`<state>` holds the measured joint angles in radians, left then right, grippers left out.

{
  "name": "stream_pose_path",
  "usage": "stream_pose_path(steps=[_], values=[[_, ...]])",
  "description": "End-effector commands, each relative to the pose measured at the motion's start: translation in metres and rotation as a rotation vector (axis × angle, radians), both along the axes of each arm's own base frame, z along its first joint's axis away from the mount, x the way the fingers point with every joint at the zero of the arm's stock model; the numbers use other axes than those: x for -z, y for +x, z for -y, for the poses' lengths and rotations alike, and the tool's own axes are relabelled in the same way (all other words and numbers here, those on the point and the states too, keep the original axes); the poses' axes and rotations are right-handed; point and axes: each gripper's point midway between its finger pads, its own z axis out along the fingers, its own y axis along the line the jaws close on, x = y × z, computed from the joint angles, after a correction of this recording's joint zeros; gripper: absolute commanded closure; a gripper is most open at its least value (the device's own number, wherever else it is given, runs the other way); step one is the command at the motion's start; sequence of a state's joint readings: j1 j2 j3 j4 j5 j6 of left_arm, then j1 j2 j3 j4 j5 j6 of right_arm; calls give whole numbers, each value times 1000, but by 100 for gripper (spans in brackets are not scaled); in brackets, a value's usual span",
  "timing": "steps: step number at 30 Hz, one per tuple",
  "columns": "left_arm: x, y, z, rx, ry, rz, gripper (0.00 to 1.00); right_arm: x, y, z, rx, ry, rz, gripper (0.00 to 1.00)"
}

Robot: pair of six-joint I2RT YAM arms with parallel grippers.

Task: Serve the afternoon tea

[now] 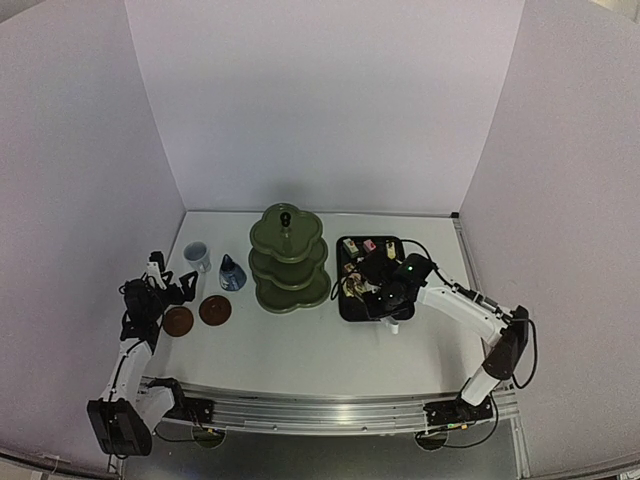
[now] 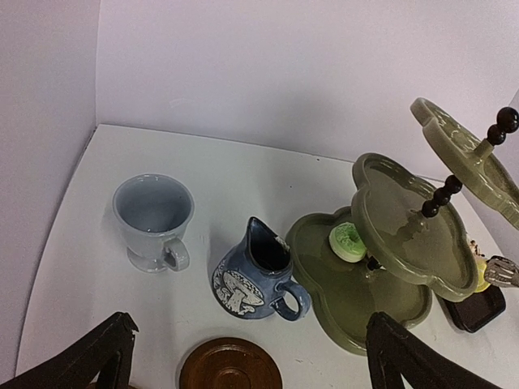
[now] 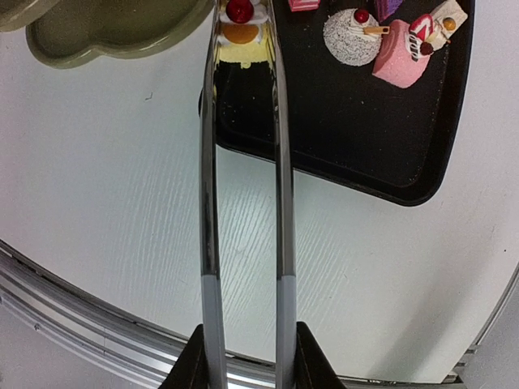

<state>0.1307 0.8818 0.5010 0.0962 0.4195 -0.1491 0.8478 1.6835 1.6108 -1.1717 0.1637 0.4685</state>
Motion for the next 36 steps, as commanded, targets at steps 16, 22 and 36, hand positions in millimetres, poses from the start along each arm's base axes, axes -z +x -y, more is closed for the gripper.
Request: stream_pose_path(steps=[16,22,36], values=[[25,-11,-2,-27,-86,-146,0,-61,-53,-112,-531,228,241,100],[28,-4,1,0,-93,-186,0,-57,-25,-140,-544,268,412,100],[18,-20,15,49,-187,-43,0,-14,-4,-197,-575,172,486,100]])
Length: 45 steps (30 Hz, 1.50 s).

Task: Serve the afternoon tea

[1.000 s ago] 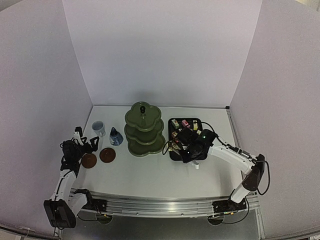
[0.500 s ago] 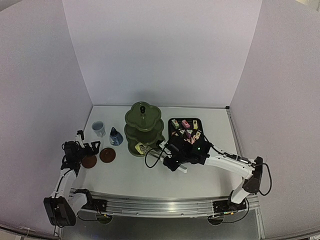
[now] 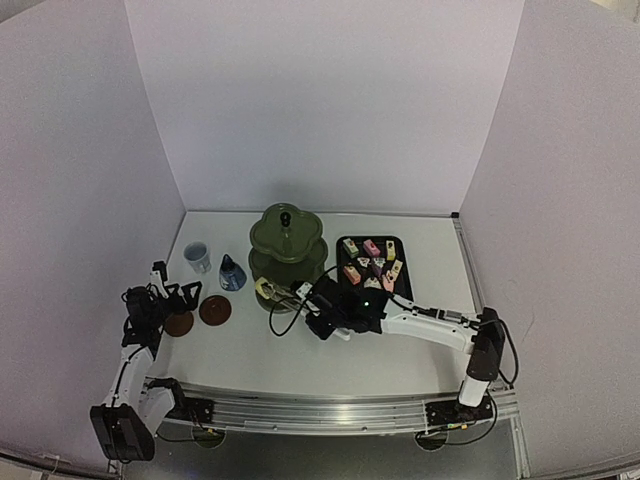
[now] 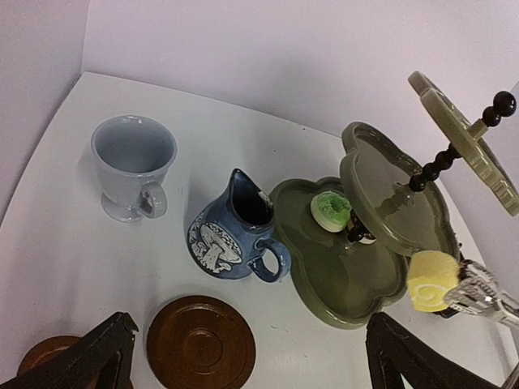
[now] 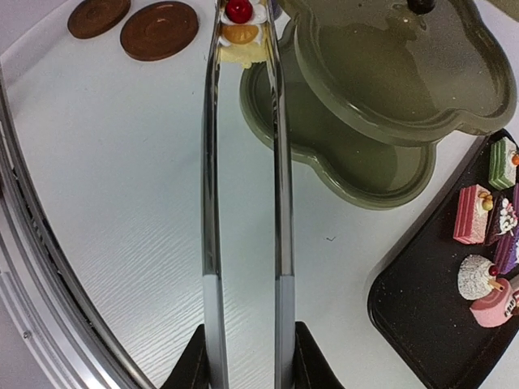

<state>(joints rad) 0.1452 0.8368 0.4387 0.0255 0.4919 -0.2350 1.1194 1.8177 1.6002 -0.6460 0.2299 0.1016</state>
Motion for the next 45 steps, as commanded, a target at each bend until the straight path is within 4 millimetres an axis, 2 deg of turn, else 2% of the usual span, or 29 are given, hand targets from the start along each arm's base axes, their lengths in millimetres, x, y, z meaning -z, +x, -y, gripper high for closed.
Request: stream_pose_path(steps=[1,9,14,27,31,45], values=[[-13,-1,6,6,-92,79,0,-13,14,-41,-3,48,109,100],[-15,-2,-3,-65,-102,98,0,23,37,-64,93,18,107,100],[-17,-1,-6,-79,-101,102,0,41,45,-64,143,-7,108,100],[-12,4,-11,-110,-85,79,0,68,63,-59,263,-41,130,100],[-11,4,-12,-113,-82,76,0,70,70,-56,296,-43,139,100],[-8,5,-13,-120,-70,65,0,86,88,-62,333,-28,108,100]])
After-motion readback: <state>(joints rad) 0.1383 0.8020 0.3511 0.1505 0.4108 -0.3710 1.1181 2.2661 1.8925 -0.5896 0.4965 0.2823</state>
